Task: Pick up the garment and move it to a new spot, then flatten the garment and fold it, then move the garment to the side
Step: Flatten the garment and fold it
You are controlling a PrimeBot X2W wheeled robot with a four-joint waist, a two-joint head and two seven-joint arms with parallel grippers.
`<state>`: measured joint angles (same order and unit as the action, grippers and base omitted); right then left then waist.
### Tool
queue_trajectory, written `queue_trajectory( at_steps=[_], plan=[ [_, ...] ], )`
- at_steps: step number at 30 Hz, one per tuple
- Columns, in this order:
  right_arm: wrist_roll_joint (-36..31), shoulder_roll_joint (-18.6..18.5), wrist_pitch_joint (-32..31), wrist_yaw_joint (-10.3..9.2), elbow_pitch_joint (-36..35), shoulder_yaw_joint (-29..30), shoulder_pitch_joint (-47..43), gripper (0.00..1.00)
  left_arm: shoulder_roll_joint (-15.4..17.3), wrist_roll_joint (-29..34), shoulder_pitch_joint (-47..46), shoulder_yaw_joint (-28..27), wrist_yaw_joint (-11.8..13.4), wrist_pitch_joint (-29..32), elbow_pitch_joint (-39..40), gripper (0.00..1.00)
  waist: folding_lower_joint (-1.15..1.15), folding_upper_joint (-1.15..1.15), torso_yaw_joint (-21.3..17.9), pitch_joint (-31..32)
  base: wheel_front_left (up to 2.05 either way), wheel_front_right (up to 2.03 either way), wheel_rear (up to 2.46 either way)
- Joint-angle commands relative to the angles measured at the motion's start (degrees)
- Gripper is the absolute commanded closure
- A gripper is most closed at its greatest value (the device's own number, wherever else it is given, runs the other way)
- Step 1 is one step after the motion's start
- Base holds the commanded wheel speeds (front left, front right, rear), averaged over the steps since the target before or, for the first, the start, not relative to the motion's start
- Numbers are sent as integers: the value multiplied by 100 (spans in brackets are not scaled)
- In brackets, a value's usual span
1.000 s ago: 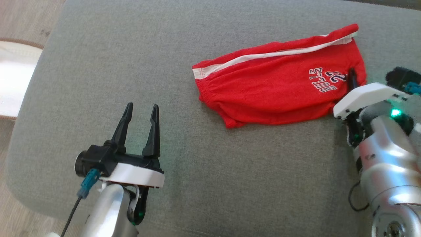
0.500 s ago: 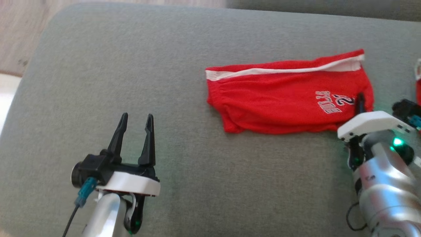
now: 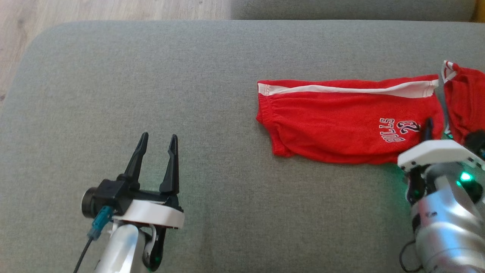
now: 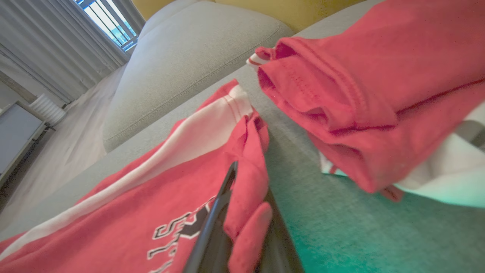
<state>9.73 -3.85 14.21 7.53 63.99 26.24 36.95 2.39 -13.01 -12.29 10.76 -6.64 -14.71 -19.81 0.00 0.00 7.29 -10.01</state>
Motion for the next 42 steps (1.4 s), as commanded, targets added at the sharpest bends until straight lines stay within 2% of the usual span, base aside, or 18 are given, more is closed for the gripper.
queue_trajectory(
  at_steps=[1, 10, 20, 29, 35, 42],
  plan=[
    [155, 94, 77, -4, -114, -308, 332, 100, 49, 53, -39, -233, -23, -29, 149, 0, 0, 0, -11, 10, 0, 0, 0],
    [1334, 96, 78, -4, -454, -1635, 414, 100, 49, 62, -36, -169, -48, -29, 63, 0, 0, 0, 105, 149, 0, 0, 0],
    [2691, 97, 78, -4, -1080, -3473, 182, 100, 49, 79, 94, -171, -45, -29, 14, 0, 0, 0, 428, 376, 0, 0, 0],
    [3373, 97, 78, -4, -1385, -4650, -4, 100, 49, 100, 199, -163, -32, -29, -50, 0, 0, 0, 718, 455, 0, 0, 0],
    [3557, 97, 78, -4, -1345, -5090, -55, 100, 49, 99, 230, -170, -28, -29, -56, 0, 0, 0, 790, 456, 0, 0, 0],
    [3811, 97, 78, -4, -1342, -5940, -102, 100, 49, 81, 227, -157, -13, -29, -55, 0, 0, 0, 814, 421, 0, 0, 0]
  ],
)
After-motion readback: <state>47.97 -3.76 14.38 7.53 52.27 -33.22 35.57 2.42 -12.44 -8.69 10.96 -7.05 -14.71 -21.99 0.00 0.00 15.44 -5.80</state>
